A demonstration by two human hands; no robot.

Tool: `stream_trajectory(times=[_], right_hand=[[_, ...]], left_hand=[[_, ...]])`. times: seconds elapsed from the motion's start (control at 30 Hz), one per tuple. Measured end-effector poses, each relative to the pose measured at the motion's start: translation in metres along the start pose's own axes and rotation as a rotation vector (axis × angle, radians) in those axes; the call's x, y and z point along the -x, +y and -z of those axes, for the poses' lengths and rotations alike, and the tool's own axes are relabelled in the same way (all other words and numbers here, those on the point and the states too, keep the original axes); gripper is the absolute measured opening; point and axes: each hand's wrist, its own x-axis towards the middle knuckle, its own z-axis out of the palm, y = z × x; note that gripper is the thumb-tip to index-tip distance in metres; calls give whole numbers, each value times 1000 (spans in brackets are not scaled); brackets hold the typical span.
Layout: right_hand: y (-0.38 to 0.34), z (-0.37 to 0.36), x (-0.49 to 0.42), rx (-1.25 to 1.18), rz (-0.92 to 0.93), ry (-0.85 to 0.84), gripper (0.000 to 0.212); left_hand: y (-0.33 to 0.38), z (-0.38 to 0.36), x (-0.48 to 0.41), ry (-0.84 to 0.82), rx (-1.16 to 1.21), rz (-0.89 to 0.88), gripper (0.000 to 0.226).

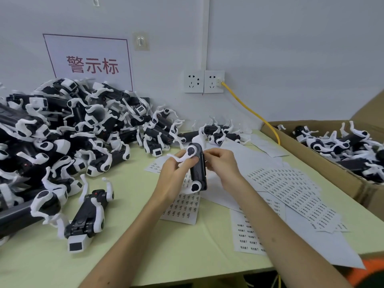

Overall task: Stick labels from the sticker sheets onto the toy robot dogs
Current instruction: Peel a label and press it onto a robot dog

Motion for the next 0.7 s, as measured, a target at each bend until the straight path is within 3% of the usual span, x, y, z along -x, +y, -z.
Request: stream_trajectory(times=[0.07, 0.17, 0.23, 0.3, 0.47, 0.7], right_hand=[[-1, -2, 1, 320, 239, 159, 15], [-1, -2, 3, 242, 326, 197, 16], [-4, 0, 4, 24, 229, 118, 12], [-8, 1, 5, -192, 95, 12, 8], [-14, 0, 8, -607, -126, -305, 29], [-14, -10, 24, -667, -169, -709, 46]], left_hand=[[1, -1, -2, 56, -14, -6, 18], [3, 3, -5, 214, 96, 121, 29], [3, 10, -8, 310, 254, 266, 45], [1, 15, -12, 325, 419, 325, 42], [-1, 16, -9, 333, 626, 348, 40], [0, 20, -8, 374, 825, 349, 64]])
